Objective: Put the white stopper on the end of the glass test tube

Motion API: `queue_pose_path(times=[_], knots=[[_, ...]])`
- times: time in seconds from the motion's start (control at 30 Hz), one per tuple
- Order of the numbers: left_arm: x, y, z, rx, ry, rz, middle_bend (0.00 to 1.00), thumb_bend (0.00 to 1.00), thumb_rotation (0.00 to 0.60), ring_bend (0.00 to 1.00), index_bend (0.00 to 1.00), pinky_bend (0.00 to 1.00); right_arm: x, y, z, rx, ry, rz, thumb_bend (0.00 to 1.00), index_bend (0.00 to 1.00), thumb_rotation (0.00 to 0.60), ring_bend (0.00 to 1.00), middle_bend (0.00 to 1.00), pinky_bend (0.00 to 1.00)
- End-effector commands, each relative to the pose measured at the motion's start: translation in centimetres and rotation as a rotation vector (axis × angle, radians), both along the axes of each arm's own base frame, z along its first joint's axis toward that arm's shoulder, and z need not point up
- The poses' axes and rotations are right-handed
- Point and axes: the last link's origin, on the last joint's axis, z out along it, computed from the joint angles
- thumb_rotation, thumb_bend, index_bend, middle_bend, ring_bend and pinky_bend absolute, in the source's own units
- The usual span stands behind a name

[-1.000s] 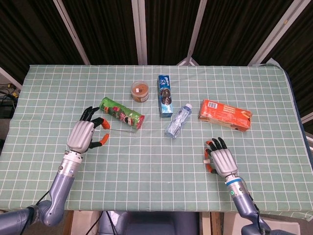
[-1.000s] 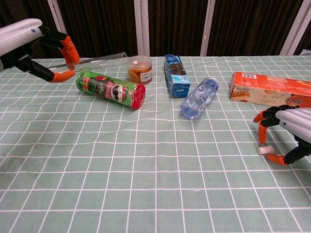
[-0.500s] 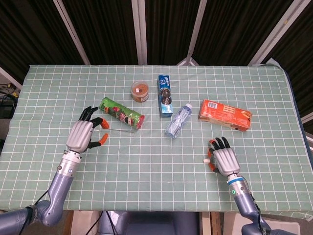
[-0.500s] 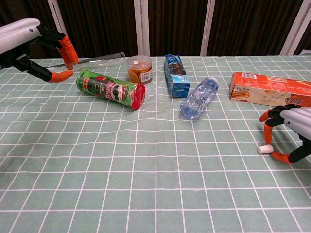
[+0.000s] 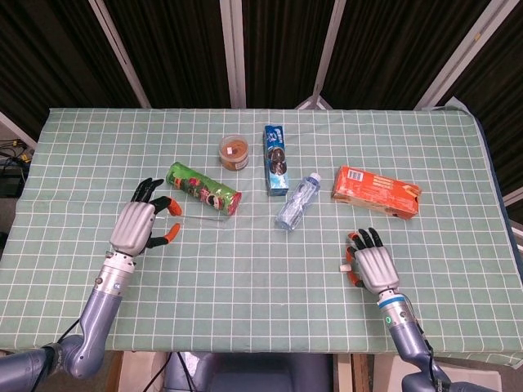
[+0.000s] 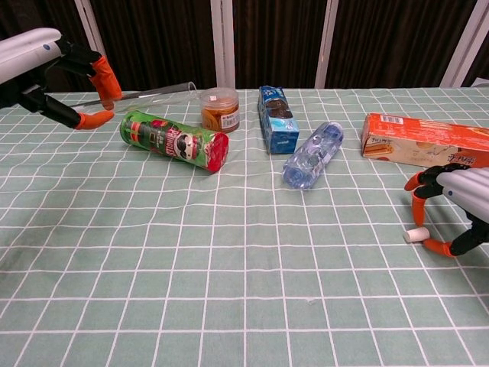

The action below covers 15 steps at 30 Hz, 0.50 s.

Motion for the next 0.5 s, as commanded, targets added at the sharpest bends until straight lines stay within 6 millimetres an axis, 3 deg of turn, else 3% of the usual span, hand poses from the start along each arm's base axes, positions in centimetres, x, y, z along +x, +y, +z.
queue_pose_path(times=[0.03, 0.5], knots=[[-0.01, -0.01, -0.03, -0.001, 0.000, 0.000, 0.50, 0.67, 0.600, 0.10, 0.58, 0.00, -0.01, 0.02, -0.09, 0.001, 0.001, -0.001, 0.36, 0.52, 0.600, 0.11, 0.20, 0.08], [-0.23, 0.00, 0.00, -0.002, 0.000, 0.003, 0.50, 0.67, 0.600, 0.10, 0.58, 0.00, -0.03, 0.09, -0.11, -0.011, 0.005, 0.003, 0.44, 0.60, 0.600, 0.11, 0.22, 0.09]])
